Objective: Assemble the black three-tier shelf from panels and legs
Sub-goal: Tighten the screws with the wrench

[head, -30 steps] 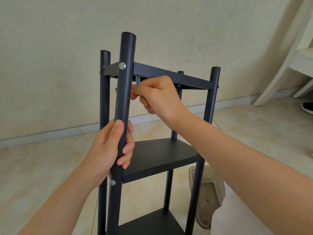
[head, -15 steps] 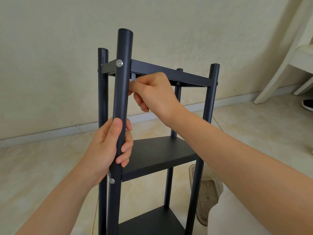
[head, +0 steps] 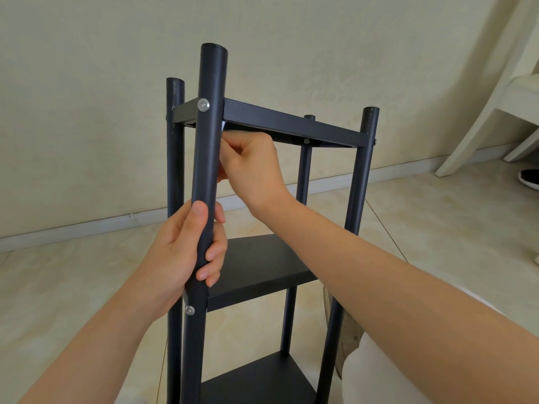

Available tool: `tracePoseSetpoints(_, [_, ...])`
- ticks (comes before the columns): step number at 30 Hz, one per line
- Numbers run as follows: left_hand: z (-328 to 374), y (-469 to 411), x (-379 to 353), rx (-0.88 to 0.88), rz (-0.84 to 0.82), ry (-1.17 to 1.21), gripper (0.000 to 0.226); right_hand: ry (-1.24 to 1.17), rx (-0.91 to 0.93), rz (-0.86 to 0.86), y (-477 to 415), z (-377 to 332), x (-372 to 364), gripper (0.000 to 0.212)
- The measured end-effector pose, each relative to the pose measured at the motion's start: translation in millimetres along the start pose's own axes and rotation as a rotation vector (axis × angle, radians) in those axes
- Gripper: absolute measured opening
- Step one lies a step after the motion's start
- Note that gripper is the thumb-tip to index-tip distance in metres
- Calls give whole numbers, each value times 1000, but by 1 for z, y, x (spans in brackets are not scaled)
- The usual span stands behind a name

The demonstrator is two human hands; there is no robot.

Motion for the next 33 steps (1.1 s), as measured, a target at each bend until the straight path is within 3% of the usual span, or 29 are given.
tracePoseSetpoints(7, [0,0,-1,-2,-8,3,59,44,43,112,-4,6,-4,45])
tracePoseSetpoints(13, [1,0,0,-2,-3,6,61,71,37,85,-3,8,-4,34])
tracePoseSetpoints(18, [1,2,2,0,10,-15,56,151,-141,-104,6,18,4,37])
tracePoseSetpoints(21, [0,1,5,12,42,-48,43,226,-300,-235,14,27,13,24])
tracePoseSetpoints(25, [-2,0,10,20,66,-70,27,292,-372,-215,23,31,38,22])
tracePoseSetpoints(33, [-7,-3,26,26,230,-104,18,548,-498,-212,29,33,88,20])
Point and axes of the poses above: each hand's wrist, its own y-axis away from the middle knuckle, its own x-axis out of the back of the hand, z = x × y, the point moved 5 cm from there along -y, towards the middle knuckle, and after that the axes turned 10 degrees about -z, right-handed, at the moved point
